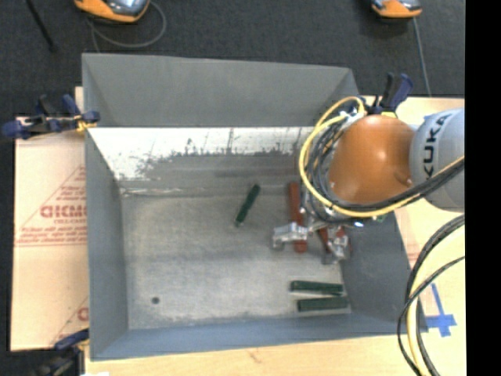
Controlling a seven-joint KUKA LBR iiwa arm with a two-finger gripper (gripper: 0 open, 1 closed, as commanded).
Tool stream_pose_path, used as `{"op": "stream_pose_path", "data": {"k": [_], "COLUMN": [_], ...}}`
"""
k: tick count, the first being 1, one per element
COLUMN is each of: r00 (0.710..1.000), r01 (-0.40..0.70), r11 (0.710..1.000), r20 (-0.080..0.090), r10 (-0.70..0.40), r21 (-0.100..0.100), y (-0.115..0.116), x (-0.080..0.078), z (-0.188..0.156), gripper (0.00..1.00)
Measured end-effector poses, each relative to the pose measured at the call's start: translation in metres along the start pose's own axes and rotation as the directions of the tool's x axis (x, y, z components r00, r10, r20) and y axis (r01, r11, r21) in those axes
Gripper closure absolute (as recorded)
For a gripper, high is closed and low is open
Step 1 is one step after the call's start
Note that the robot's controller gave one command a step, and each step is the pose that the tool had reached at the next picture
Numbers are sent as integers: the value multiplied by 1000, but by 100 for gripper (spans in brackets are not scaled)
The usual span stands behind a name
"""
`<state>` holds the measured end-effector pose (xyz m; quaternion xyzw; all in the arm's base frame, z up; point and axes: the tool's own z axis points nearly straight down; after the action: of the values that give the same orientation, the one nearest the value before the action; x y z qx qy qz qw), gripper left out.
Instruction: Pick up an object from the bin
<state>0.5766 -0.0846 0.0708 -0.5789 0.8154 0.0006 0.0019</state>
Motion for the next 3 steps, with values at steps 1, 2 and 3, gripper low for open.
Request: {"op": "stream_pose_path", "data": {"k": [1,2,3], "r00": [1000,1000,1000], "r01": [-24,-21,-24], "r11": [999,1000,1000], "r20": [9,14,-1], "r10": [25,22,24], "r21": [-35,-23,12], "y": [-48,-50,-58], "x": [31,27,36], "z": [1,-3,-114], "gripper": [0,100,100]}}
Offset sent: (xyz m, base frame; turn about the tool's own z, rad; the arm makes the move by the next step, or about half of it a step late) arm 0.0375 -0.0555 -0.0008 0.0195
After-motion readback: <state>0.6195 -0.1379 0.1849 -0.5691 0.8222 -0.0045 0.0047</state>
